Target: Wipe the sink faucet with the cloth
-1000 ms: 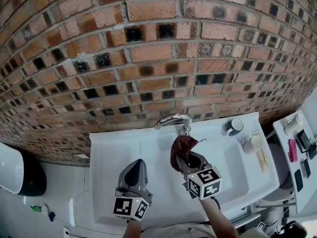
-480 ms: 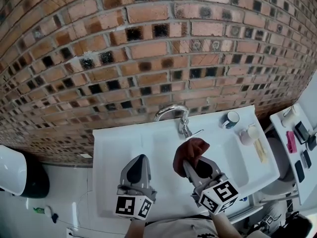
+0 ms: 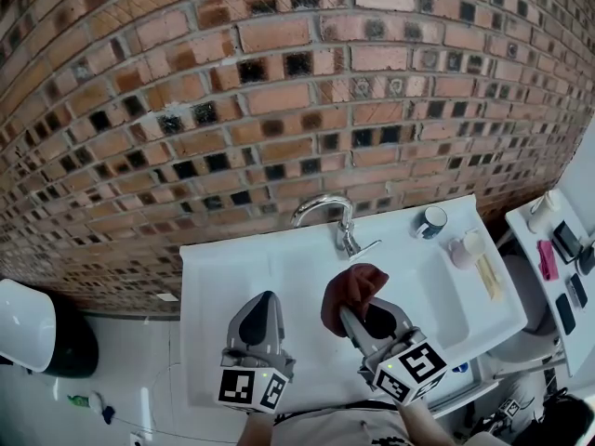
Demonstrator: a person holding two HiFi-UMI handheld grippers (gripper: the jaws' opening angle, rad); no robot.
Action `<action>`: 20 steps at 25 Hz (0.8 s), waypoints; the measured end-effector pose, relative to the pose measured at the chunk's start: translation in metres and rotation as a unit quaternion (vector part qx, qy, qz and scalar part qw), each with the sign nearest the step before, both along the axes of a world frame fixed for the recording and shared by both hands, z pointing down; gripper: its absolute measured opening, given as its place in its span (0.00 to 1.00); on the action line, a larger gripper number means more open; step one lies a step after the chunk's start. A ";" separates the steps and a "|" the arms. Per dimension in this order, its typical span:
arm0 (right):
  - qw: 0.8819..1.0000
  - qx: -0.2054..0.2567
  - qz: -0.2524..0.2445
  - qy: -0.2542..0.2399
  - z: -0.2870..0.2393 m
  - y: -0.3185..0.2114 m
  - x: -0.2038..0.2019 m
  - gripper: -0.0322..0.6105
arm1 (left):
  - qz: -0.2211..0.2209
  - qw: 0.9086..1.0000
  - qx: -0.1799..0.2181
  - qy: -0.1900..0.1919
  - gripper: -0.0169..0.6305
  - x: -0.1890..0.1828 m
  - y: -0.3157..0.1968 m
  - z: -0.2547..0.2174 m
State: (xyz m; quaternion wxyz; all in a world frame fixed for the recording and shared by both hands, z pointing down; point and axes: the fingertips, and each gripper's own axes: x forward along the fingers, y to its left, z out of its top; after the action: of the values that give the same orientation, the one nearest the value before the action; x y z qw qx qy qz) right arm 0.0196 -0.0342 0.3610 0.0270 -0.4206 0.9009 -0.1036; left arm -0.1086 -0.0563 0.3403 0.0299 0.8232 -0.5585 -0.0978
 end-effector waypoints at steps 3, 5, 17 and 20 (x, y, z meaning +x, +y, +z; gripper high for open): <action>1.000 0.003 0.002 -0.001 -0.003 0.002 0.000 0.13 | -0.001 1.000 0.000 0.000 0.03 -0.002 0.003 -0.001; 1.000 0.003 0.004 -0.005 -0.004 0.003 0.001 0.13 | -0.002 1.000 0.000 -0.001 0.03 -0.002 0.004 -0.002; 1.000 0.008 0.010 -0.002 -0.006 0.004 0.006 0.13 | 0.004 1.000 0.000 0.001 0.03 -0.001 0.005 -0.001; 1.000 0.007 0.010 -0.002 -0.006 0.003 0.006 0.13 | 0.006 1.000 -0.001 0.000 0.03 0.000 0.003 -0.001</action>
State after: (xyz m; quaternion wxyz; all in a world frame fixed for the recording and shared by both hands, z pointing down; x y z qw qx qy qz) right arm 0.0255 -0.0313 0.3548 0.0332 -0.4288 0.8975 -0.0978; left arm -0.1081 -0.0532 0.3396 0.0314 0.8266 -0.5534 -0.0975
